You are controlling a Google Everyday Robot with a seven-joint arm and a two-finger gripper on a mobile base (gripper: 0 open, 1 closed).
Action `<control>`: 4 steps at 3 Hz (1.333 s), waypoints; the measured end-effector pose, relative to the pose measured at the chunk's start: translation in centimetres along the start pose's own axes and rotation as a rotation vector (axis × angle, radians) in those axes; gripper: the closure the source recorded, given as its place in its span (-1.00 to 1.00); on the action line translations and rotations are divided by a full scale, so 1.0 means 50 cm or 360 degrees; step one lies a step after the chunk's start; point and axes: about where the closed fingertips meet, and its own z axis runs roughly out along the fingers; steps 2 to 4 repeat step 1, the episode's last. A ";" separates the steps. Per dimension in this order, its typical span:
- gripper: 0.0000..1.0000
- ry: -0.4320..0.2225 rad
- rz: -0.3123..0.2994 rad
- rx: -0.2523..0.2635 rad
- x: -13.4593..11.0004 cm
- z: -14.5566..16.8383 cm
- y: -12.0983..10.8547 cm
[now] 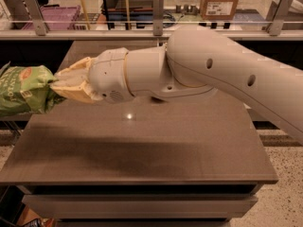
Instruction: Pick green jalapeno chip bag
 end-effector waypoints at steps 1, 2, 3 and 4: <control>1.00 0.0000 0.0000 0.0000 0.000 0.000 0.000; 1.00 0.0000 0.0000 0.0000 0.000 0.000 0.000; 1.00 0.0000 0.0000 0.0000 0.000 0.000 0.000; 1.00 0.0000 0.0000 0.0000 0.000 0.000 0.000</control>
Offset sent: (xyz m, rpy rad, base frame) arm 0.0000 0.0000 0.0000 0.0000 0.0000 0.0000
